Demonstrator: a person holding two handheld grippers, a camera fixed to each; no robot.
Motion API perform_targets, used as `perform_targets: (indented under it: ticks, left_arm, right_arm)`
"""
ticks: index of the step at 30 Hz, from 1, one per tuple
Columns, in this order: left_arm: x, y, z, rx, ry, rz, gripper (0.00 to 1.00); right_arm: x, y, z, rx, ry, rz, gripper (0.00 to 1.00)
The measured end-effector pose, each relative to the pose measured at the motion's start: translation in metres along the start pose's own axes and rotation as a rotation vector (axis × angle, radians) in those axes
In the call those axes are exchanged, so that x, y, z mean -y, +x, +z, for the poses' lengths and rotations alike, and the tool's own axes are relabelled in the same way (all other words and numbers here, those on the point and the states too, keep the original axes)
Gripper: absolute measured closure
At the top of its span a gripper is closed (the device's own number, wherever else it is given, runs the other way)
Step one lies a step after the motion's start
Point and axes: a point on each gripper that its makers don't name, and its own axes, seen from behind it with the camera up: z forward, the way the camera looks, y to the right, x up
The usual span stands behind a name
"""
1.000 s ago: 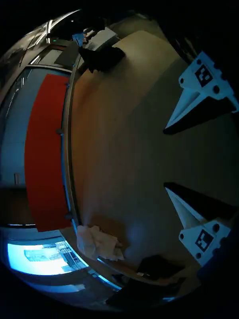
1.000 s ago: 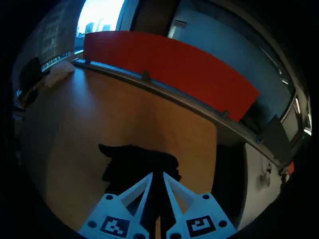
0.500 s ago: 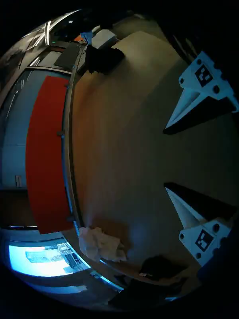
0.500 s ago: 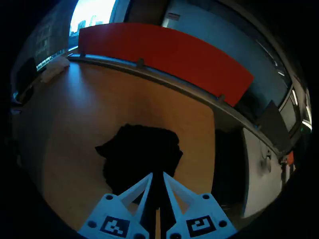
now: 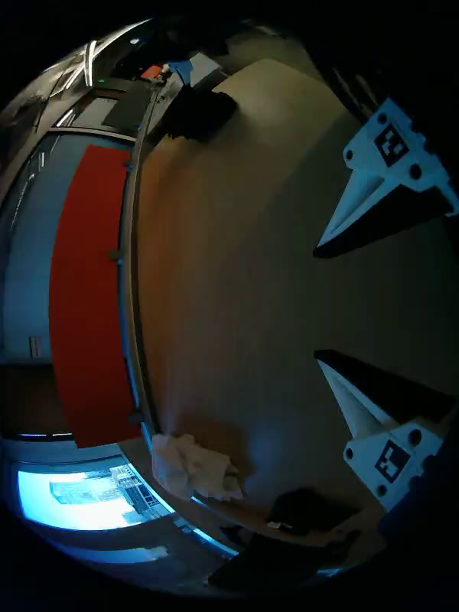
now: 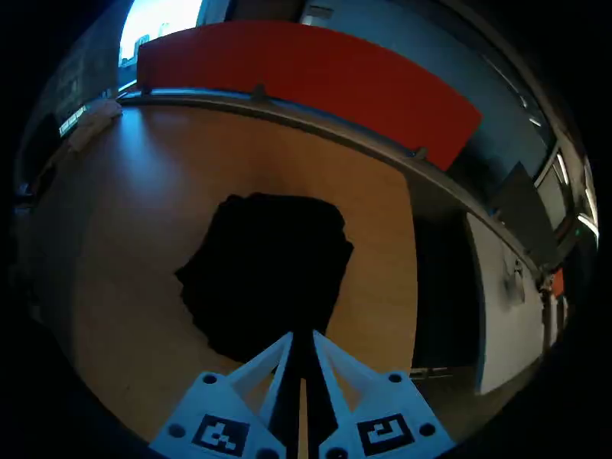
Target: Fold towel
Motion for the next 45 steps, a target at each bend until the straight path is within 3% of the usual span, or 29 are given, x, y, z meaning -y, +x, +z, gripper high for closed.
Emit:
perform_targets:
  ticks: [24, 45]
  left_arm:
    - [0.008, 0.0, 0.001, 0.009, 0.018, 0.001, 0.12]
    - [0.01, -0.002, 0.003, 0.016, 0.019, 0.004, 0.12]
  right_arm:
    - [0.003, -0.04, 0.018, 0.102, -0.001, 0.064, 0.98]
    - [0.005, -0.048, 0.023, 0.119, -0.01, 0.084, 0.97]
